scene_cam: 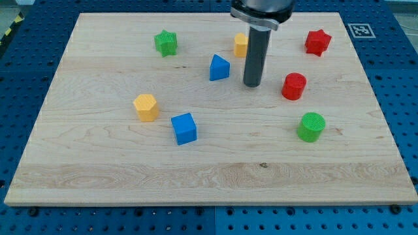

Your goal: Make a semi circle out of red blocks yellow heart and the blue triangle

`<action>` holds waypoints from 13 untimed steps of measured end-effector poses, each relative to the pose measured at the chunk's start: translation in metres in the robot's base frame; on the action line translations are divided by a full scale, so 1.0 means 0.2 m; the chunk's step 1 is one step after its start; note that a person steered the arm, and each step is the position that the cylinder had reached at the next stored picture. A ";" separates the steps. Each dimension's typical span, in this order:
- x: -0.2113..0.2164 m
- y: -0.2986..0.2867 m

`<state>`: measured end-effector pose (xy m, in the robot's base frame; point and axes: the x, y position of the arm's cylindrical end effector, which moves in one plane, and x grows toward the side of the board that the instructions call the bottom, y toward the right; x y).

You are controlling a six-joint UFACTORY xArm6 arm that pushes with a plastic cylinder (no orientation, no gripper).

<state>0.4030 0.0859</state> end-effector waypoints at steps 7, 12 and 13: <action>-0.73 0.36; -1.05 0.93; -1.04 0.99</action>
<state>0.1958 0.2832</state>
